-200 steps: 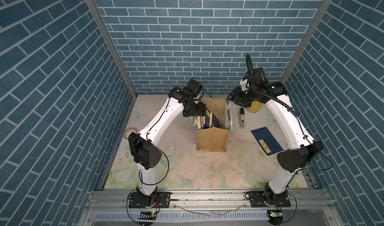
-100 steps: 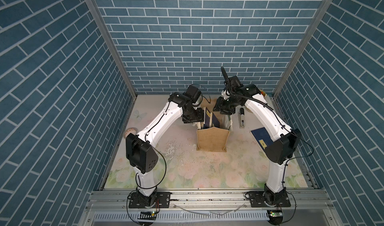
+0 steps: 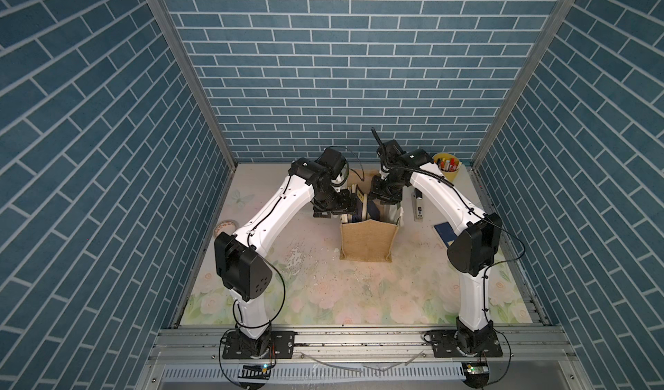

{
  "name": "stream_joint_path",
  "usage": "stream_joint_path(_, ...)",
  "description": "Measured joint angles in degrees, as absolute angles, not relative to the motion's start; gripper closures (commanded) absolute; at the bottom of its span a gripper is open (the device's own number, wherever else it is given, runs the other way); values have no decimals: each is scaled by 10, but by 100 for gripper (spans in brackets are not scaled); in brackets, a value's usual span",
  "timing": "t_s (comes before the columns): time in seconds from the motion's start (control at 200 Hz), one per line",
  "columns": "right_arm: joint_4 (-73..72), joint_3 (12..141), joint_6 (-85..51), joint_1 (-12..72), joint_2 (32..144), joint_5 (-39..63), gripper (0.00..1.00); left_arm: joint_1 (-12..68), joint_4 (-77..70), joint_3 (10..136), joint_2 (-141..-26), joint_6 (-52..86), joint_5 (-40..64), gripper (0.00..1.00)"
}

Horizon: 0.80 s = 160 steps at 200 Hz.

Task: Take out the books from the canvas bag
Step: Pick up the book from the canvas bag.

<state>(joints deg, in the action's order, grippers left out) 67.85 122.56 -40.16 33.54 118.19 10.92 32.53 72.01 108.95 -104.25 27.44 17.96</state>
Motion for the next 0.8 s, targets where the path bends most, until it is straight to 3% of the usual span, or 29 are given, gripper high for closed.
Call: stream_joint_path(0.8, 636, 1169, -422, 342, 1188, 91, 51, 385, 751, 1023, -1023, 195, 171, 6)
